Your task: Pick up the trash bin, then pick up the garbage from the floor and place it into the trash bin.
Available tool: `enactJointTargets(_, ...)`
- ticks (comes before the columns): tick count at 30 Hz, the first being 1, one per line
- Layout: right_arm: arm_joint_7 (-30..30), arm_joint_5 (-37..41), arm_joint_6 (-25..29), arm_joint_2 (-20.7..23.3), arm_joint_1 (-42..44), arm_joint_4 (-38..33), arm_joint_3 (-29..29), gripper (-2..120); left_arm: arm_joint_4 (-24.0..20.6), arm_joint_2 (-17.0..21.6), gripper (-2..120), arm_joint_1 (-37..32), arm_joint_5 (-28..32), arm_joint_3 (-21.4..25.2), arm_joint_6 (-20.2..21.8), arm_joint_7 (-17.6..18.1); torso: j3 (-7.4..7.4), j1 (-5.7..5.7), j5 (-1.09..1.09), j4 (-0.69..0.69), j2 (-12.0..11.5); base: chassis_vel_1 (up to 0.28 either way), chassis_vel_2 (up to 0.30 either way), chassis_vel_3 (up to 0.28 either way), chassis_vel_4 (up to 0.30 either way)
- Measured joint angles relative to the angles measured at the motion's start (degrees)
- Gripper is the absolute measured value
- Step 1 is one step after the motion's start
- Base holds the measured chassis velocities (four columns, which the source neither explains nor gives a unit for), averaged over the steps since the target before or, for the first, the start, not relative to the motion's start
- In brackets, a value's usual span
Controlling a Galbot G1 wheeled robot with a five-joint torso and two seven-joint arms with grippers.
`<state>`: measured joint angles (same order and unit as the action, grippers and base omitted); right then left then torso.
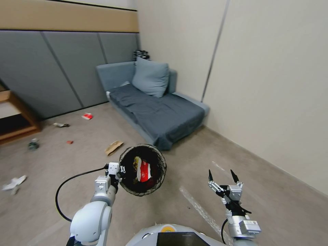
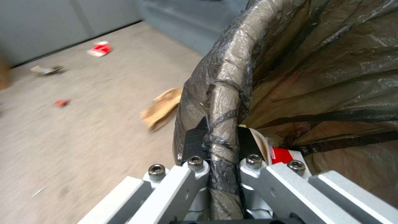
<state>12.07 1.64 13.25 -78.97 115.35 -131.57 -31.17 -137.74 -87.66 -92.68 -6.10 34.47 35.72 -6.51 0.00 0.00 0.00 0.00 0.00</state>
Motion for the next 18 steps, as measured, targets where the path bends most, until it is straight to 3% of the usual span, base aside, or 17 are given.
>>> enactJointTargets(18, 0.4, 0.4, -0.8, 0.3, -0.5, 0.1, 0.1, 100, 0.0, -0.1, 1, 0.0, -0.3, 0.2, -0.2, 0.0, 0.00, 0.00, 0.00, 0.00, 0.0, 0.124, 0.124, 0.120, 0.131)
